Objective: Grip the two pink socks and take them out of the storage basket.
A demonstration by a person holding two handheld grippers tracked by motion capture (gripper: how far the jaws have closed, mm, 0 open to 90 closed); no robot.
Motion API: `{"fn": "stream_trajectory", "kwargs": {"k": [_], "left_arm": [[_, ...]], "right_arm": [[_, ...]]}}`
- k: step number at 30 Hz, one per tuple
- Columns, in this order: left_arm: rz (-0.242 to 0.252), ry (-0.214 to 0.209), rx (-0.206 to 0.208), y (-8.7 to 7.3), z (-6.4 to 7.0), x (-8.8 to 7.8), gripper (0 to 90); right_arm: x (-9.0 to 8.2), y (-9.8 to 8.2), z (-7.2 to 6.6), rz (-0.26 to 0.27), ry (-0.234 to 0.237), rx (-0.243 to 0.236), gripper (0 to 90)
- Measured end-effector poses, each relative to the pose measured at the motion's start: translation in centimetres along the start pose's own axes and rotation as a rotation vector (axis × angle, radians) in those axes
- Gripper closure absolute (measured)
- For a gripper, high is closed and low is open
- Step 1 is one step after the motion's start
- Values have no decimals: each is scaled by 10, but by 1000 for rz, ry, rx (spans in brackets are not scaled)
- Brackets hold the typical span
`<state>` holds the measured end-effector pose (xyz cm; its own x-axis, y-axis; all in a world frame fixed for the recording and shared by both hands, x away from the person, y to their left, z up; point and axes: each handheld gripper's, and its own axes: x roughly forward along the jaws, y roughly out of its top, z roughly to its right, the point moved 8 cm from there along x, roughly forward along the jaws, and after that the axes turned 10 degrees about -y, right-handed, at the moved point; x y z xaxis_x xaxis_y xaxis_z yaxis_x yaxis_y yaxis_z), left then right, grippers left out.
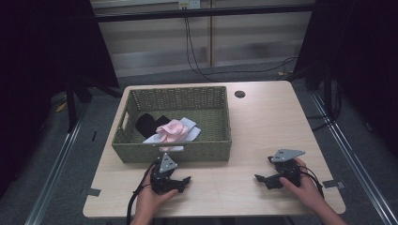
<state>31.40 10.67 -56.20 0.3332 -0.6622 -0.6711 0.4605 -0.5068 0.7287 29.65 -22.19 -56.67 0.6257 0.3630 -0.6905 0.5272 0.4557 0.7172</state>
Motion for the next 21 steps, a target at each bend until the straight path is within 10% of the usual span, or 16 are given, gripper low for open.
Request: {"fn": "stream_trajectory", "kwargs": {"k": [7, 21], "left_arm": [[2, 13, -10, 0, 0, -1, 217], [-150, -62, -20, 21, 4, -37, 243]], "right_arm": [[0, 0, 0, 0, 0, 0, 98], [0, 0, 0, -2, -3, 0, 98]]}}
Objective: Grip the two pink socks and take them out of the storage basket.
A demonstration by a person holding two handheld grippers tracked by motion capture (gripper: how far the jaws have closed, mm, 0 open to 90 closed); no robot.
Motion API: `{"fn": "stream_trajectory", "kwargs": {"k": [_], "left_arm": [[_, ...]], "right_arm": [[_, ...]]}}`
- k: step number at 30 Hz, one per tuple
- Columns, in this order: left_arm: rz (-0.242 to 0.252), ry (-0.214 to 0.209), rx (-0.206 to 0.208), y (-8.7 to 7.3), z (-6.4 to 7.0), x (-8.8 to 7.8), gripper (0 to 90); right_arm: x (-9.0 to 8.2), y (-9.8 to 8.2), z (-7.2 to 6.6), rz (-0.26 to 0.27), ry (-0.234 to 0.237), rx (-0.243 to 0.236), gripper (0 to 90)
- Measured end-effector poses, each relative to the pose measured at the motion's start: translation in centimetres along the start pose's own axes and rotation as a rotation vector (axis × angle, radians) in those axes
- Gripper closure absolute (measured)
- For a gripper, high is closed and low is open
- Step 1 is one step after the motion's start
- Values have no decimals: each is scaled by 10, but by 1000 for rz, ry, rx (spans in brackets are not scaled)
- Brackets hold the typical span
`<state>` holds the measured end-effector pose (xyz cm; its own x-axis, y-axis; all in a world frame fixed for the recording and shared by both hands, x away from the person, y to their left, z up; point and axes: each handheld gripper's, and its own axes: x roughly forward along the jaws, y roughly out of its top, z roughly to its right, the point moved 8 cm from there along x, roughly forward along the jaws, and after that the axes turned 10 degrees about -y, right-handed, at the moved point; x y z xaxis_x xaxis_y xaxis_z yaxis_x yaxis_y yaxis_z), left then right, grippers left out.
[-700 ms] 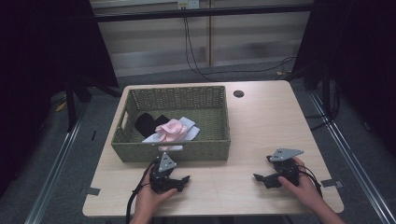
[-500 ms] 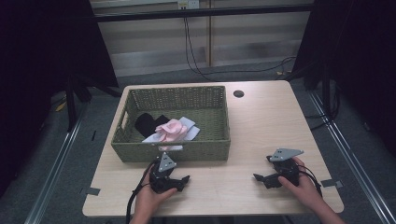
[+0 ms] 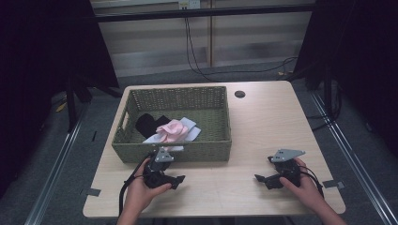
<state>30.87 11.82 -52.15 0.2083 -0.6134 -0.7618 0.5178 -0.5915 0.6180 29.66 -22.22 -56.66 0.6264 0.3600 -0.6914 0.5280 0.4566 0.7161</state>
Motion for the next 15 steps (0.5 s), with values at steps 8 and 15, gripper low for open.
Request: {"fn": "stream_trajectory", "kwargs": {"k": [8, 15], "left_arm": [[-106, -34, 13, 9, -3, -14, 248], [-124, -80, -16, 18, -6, -25, 249]], "right_arm": [[0, 0, 0, 1, 2, 0, 98], [0, 0, 0, 1, 3, 1, 98]]}}
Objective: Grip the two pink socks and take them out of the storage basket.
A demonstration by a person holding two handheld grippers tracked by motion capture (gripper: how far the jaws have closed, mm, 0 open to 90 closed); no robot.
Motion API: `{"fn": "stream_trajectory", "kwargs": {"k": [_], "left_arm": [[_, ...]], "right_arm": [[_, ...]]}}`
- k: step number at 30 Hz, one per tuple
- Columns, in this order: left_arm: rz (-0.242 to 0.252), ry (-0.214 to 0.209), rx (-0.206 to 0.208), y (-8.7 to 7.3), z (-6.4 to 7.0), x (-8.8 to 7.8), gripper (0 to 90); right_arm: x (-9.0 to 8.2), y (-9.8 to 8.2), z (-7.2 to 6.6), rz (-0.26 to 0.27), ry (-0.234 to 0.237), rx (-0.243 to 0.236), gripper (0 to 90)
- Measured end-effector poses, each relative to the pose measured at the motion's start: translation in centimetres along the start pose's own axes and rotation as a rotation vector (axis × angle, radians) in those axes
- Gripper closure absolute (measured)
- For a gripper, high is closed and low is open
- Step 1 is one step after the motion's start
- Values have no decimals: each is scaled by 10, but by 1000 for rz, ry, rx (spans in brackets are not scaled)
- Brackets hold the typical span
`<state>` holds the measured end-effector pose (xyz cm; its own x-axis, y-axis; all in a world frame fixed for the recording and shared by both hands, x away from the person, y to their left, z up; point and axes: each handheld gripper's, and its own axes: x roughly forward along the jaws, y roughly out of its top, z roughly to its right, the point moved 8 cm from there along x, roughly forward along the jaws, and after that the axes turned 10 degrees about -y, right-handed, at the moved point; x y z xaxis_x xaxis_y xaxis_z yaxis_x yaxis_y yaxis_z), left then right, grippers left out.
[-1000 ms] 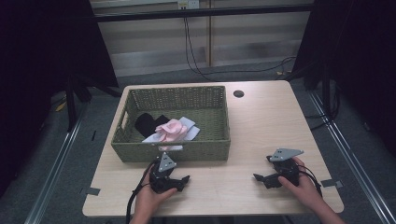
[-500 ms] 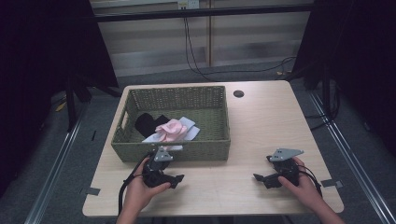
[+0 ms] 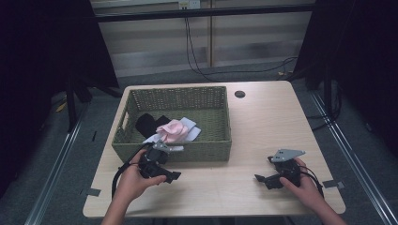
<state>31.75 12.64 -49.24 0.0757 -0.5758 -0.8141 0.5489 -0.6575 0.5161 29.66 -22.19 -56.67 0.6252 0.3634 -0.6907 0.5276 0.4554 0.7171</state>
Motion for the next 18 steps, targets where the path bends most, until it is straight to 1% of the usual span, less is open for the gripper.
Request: {"fn": "stream_trajectory", "kwargs": {"k": [2, 3, 4, 7, 8, 9, 11, 12, 13, 15, 18], "left_arm": [[-3, -3, -1, 1, 0, -2, 248], [-10, -9, -3, 2, -2, -7, 248], [-10, -9, -3, 2, -2, -7, 248], [-7, -23, -18, 6, -3, -15, 248], [-2, -25, -22, 8, -3, -17, 249], [-11, -27, -14, 9, -4, -20, 249], [-8, -37, -24, 15, -4, -27, 249], [-8, -37, -24, 15, -4, -27, 249], [-6, -42, -24, 19, -3, -32, 248], [1, -49, -26, 24, -3, -36, 248], [-5, -50, -29, 27, -3, -39, 248]], "right_arm": [[0, 0, 0, -1, -3, -1, 98], [0, 0, 0, -1, -4, -1, 98], [0, 0, 0, -1, -4, -1, 98], [0, 0, 0, -2, -4, -1, 98], [0, 0, 0, -1, -1, 0, 98], [0, 0, 0, -1, -4, -1, 98], [0, 0, 0, -2, -3, -1, 98], [0, 0, 0, -2, -3, -1, 98], [0, 0, 0, 0, 0, 0, 98], [0, 0, 0, -2, -3, -1, 98], [0, 0, 0, -1, -1, 0, 98]]}}
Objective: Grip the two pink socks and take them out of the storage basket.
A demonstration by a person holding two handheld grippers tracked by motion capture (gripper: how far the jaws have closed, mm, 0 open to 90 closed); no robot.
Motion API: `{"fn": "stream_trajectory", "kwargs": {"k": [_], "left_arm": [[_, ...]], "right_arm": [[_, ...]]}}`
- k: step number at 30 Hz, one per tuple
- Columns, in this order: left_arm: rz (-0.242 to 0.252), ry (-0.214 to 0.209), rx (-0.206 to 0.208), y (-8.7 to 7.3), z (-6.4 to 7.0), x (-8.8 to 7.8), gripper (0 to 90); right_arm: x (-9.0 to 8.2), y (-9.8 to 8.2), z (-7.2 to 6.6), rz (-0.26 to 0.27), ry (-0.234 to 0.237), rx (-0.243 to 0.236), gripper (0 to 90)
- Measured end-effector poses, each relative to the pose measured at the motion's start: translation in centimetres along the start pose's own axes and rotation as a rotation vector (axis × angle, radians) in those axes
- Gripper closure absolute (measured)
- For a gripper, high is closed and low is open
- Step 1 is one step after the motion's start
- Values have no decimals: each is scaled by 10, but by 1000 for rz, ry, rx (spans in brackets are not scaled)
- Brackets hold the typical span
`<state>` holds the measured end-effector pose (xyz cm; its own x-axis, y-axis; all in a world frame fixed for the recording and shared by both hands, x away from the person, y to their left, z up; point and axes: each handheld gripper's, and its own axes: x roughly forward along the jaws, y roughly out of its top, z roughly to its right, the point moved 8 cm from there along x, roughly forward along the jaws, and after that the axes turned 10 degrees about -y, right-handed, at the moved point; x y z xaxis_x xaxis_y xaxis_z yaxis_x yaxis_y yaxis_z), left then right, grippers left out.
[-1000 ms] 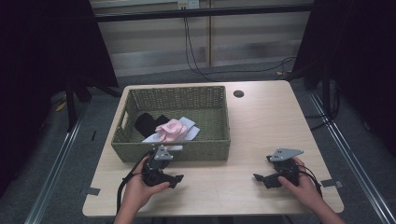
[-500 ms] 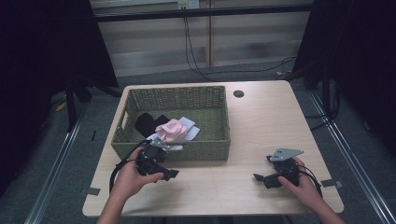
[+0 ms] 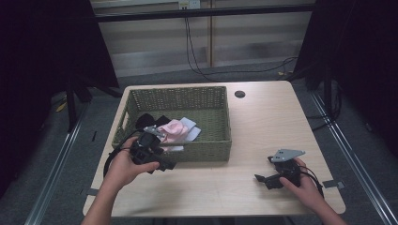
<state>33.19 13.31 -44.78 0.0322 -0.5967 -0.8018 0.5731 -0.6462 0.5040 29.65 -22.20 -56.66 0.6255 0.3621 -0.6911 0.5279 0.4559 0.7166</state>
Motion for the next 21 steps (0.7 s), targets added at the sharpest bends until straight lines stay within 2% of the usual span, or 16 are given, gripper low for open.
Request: {"fn": "stream_trajectory", "kwargs": {"k": [6, 9, 13, 21], "left_arm": [[-2, -13, 2, 11, 1, -12, 248], [-16, -2, -10, 14, -1, -17, 248], [-12, 4, -16, 20, -3, -22, 248], [-19, 17, -37, 39, -14, -31, 248]], "right_arm": [[0, 0, 0, -1, -2, -1, 97], [0, 0, 0, -1, -2, -1, 98], [0, 0, 0, -1, -2, -1, 98], [0, 0, 0, 1, 1, 0, 98]]}}
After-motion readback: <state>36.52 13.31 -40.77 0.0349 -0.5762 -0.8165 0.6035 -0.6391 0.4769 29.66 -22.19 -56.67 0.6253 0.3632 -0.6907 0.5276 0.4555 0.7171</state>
